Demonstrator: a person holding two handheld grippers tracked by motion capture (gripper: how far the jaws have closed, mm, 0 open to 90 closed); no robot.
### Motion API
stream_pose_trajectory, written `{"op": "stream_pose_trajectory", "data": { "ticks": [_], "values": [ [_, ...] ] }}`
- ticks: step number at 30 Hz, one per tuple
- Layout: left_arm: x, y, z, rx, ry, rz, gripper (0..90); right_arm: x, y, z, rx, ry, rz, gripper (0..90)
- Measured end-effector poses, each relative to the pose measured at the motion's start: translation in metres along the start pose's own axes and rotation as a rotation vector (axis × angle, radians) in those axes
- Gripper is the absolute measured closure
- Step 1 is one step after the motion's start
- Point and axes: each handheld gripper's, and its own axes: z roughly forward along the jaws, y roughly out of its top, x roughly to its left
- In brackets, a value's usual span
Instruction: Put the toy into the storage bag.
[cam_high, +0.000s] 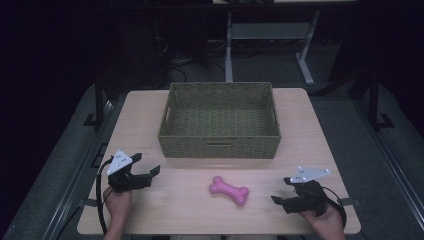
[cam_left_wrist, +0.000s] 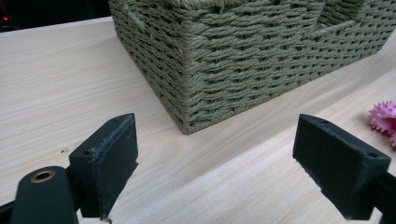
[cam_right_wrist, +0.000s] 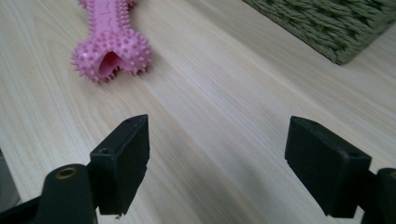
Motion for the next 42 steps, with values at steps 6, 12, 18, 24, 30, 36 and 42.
{"op": "stream_pose_trajectory", "data": {
  "ticks": [6, 12, 18, 24, 30, 36, 42],
  "values": [
    [0.000, 0.000, 0.000, 0.004, -0.003, 0.004, 13.6, 0.005, 0.008, 0.002, 0.013, 0.023, -0.022, 21.0],
    [-0.001, 0.000, 0.000, 0.001, -0.003, 0.004, 13.6, 0.008, 0.013, 0.004, 0.028, 0.039, -0.032, 20.5],
    [-0.001, 0.000, -0.001, -0.001, -0.001, 0.005, 13.6, 0.013, 0.022, 0.003, 0.049, 0.062, -0.066, 20.5],
    [0.000, 0.000, -0.001, -0.003, 0.007, 0.002, 13.6, 0.017, 0.034, 0.002, 0.058, 0.091, -0.063, 18.7],
    [0.002, 0.000, -0.001, -0.004, 0.014, 0.001, 13.6, 0.026, 0.048, 0.008, 0.089, 0.128, -0.094, 16.7],
    [0.002, 0.000, -0.001, -0.006, 0.016, 0.002, 13.6, 0.037, 0.063, 0.017, 0.135, 0.156, -0.144, 16.0],
    [0.003, 0.000, -0.002, -0.008, 0.018, 0.004, 13.6, 0.044, 0.077, 0.025, 0.160, 0.181, -0.171, 15.2]
  ]
}}
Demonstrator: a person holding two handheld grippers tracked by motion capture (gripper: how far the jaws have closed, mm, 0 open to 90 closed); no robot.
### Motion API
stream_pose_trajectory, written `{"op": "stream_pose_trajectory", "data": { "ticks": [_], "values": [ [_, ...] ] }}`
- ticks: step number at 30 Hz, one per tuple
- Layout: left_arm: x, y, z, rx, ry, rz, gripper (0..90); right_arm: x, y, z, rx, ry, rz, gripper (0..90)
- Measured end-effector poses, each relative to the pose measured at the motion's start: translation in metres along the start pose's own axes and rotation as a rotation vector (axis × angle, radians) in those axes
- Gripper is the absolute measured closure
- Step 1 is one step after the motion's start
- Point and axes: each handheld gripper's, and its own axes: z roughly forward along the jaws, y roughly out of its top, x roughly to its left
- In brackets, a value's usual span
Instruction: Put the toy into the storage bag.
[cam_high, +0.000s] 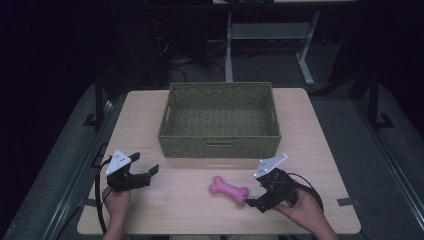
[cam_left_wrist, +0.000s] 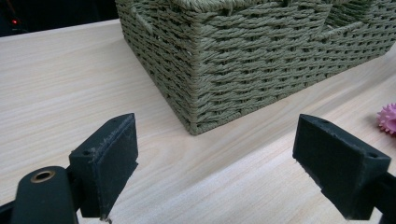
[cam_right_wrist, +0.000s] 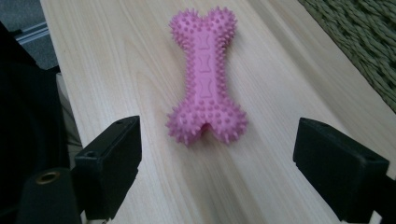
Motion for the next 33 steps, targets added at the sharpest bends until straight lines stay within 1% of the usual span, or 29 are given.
{"op": "stream_pose_trajectory", "data": {
  "ticks": [2, 6, 9, 14, 16, 21, 25, 28, 30, 31, 33],
  "values": [
    [0.000, 0.000, 0.000, 0.000, 0.000, -0.005, 13.6, 0.001, 0.004, 0.002, 0.006, 0.001, -0.011, 15.2],
    [0.000, 0.000, 0.000, -0.002, 0.000, -0.006, 13.6, 0.001, 0.013, 0.007, 0.015, 0.013, -0.018, 15.2],
    [0.000, 0.000, 0.001, -0.002, -0.003, -0.007, 13.6, 0.001, 0.020, 0.012, 0.025, 0.022, -0.049, 15.2],
    [0.000, 0.000, 0.000, -0.003, -0.003, -0.009, 13.6, 0.003, 0.030, 0.020, 0.048, 0.034, -0.070, 15.2],
    [0.001, 0.000, 0.000, -0.006, -0.004, -0.010, 13.6, 0.003, 0.034, 0.024, 0.051, 0.046, -0.069, 15.2],
    [0.002, 0.000, 0.000, -0.004, -0.002, -0.014, 13.6, 0.003, 0.038, 0.031, 0.059, 0.051, -0.070, 15.2],
    [0.002, 0.000, 0.000, -0.006, -0.001, -0.015, 13.6, 0.002, 0.042, 0.040, 0.080, 0.062, -0.070, 15.2],
    [0.002, 0.000, -0.001, -0.006, 0.001, -0.015, 13.6, 0.002, 0.043, 0.042, 0.084, 0.065, -0.072, 15.6],
    [0.002, 0.000, -0.001, -0.005, -0.002, -0.016, 13.6, 0.002, 0.045, 0.044, 0.092, 0.067, -0.078, 15.8],
    [0.002, 0.000, -0.001, -0.006, 0.000, -0.016, 13.6, 0.002, 0.047, 0.048, 0.116, 0.064, -0.082, 16.1],
    [0.002, 0.000, -0.001, -0.007, -0.001, -0.017, 13.6, 0.002, 0.049, 0.049, 0.122, 0.061, -0.086, 17.0]
  ]
}}
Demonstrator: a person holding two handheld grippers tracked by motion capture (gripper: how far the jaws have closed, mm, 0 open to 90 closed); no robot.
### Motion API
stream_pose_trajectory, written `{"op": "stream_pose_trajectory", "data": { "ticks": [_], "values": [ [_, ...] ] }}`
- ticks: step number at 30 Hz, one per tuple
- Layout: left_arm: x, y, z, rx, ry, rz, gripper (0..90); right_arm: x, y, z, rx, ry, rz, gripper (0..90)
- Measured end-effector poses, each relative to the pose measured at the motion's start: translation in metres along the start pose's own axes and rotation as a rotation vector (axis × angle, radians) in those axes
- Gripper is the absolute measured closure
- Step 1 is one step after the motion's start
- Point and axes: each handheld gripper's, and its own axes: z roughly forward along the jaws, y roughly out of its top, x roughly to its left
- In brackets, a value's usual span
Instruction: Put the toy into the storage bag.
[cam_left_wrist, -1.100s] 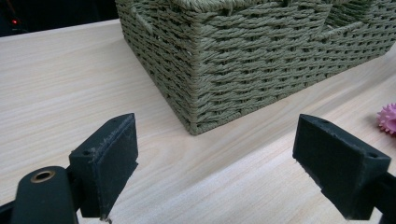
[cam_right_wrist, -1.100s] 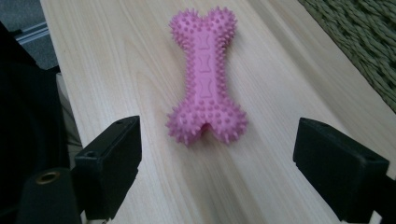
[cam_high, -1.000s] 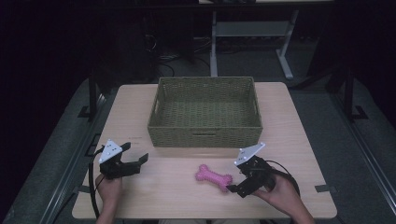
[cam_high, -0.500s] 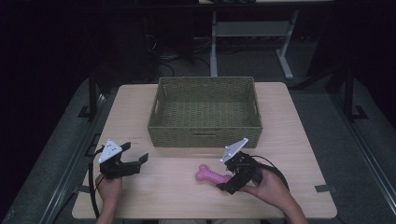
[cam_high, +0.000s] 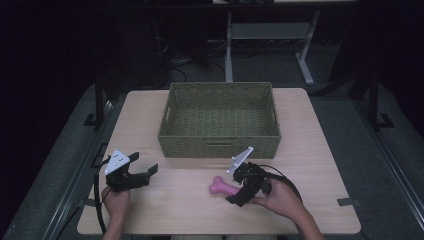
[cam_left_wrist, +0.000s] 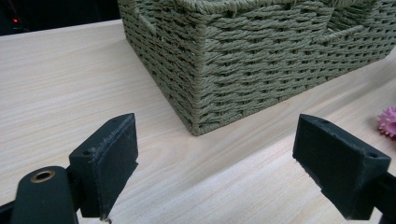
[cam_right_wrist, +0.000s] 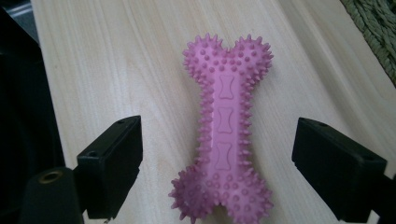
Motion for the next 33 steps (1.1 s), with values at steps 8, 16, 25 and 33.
{"op": "stream_pose_trajectory", "data": {
  "ticks": [8, 16, 25, 33],
  "values": [
    [0.001, 0.000, 0.000, -0.001, 0.001, 0.000, 13.6, -0.002, 0.010, 0.009, 0.040, 0.007, -0.006, 22.0],
    [0.001, 0.000, -0.001, -0.003, 0.002, -0.001, 13.6, -0.001, 0.015, 0.017, 0.081, -0.002, -0.020, 29.3],
    [0.002, 0.000, -0.001, -0.005, 0.001, -0.005, 13.6, -0.005, 0.014, 0.021, 0.114, -0.007, -0.022, 40.0],
    [0.002, 0.000, -0.001, -0.005, -0.001, -0.006, 13.6, -0.003, 0.014, 0.026, 0.143, -0.017, -0.039, 46.2]
  ]
}}
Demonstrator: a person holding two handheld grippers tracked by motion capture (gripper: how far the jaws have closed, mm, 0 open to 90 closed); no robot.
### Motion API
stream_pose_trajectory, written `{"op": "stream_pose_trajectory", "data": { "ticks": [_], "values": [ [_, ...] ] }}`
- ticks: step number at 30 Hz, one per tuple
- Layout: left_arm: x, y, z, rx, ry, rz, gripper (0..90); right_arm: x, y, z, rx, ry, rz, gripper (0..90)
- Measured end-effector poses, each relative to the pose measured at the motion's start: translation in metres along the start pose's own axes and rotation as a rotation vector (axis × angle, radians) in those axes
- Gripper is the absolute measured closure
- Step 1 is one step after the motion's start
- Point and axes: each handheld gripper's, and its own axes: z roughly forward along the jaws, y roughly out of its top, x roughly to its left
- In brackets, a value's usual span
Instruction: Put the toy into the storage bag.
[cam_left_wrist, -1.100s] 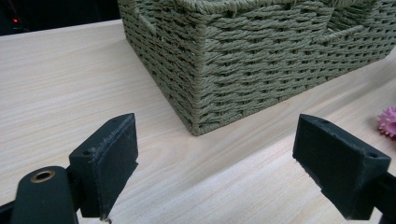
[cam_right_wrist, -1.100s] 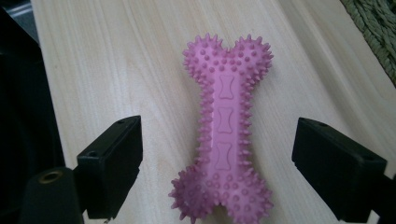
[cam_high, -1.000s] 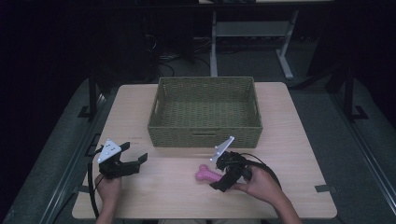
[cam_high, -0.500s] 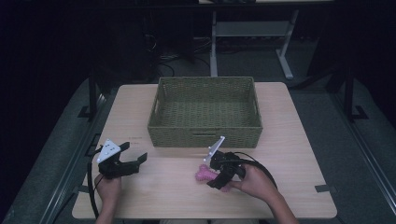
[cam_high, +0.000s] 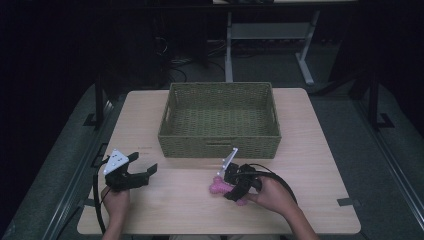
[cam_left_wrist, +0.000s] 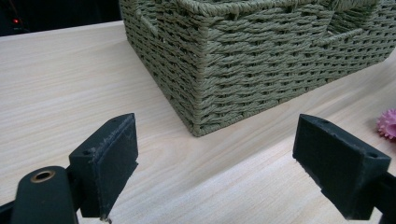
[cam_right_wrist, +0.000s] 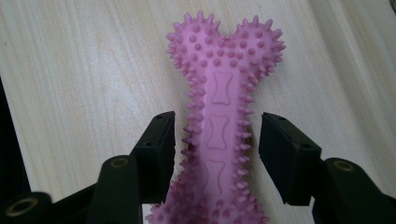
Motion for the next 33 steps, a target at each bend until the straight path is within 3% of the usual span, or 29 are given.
{"op": "stream_pose_trajectory", "data": {
  "ticks": [17, 26, 33],
  "values": [
    [0.001, 0.000, -0.001, -0.007, -0.002, -0.011, 13.6, 0.004, 0.003, 0.006, 0.030, -0.020, -0.026, 56.0],
    [0.002, -0.001, -0.005, -0.023, -0.002, -0.018, 13.6, 0.000, -0.001, 0.003, 0.029, 0.007, -0.032, 58.1],
    [0.003, -0.002, -0.005, -0.020, 0.002, -0.020, 13.6, -0.011, -0.008, -0.008, -0.013, 0.056, -0.013, 58.1]
  ]
}}
